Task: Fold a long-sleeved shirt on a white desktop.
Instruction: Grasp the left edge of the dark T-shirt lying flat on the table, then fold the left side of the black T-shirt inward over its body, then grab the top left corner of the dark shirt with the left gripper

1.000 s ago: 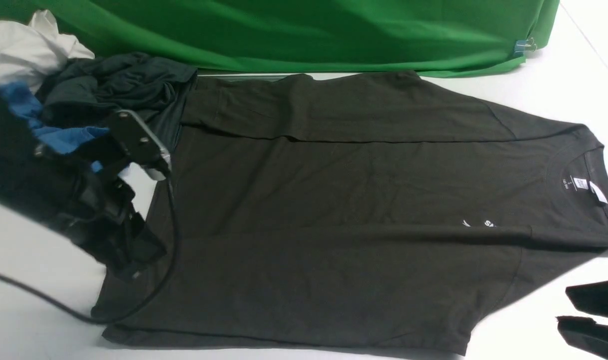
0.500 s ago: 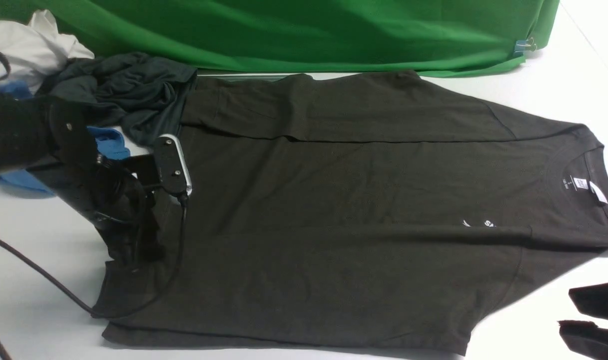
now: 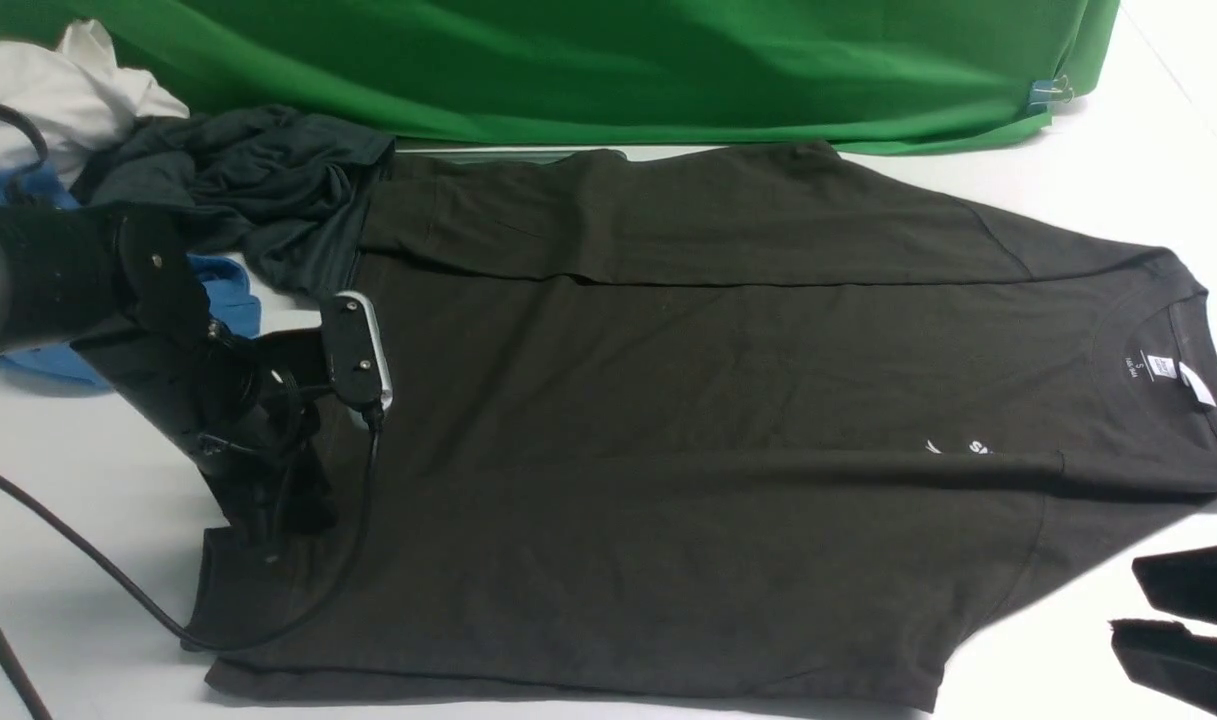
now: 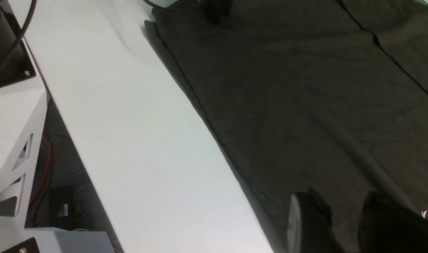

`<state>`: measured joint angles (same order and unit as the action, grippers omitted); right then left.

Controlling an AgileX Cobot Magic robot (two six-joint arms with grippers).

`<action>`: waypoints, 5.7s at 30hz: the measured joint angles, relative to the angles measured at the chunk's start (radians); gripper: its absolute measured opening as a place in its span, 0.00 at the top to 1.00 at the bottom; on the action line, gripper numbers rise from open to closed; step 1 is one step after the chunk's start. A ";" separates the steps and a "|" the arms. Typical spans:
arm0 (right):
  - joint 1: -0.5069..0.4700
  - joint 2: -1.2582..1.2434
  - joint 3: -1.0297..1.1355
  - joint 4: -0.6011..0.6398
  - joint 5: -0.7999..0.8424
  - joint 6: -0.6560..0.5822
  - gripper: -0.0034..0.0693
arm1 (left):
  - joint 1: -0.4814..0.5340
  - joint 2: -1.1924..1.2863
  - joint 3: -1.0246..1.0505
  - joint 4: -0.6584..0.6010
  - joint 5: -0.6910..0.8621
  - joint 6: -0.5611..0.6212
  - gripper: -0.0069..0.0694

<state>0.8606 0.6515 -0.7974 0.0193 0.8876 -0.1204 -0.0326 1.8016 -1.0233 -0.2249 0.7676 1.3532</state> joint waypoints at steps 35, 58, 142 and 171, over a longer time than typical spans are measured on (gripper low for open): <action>0.000 0.000 0.000 -0.013 -0.034 0.089 0.63 | -0.085 -0.089 -0.251 0.116 0.082 -0.139 0.86; 0.000 0.138 -0.004 -0.225 -0.051 0.368 0.62 | -0.085 0.214 -0.612 0.144 0.110 -0.273 0.86; -0.313 0.926 -0.292 -0.133 -0.106 -0.049 0.27 | -0.030 -0.207 -0.173 0.041 0.002 -0.750 0.69; -0.543 1.291 -0.447 0.039 -0.130 -0.541 0.87 | -0.137 -0.289 -0.173 0.013 0.018 -0.681 0.88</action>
<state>0.3173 1.9426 -1.2442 0.0587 0.7580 -0.6617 -0.1694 1.5123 -1.1964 -0.2124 0.7858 0.6723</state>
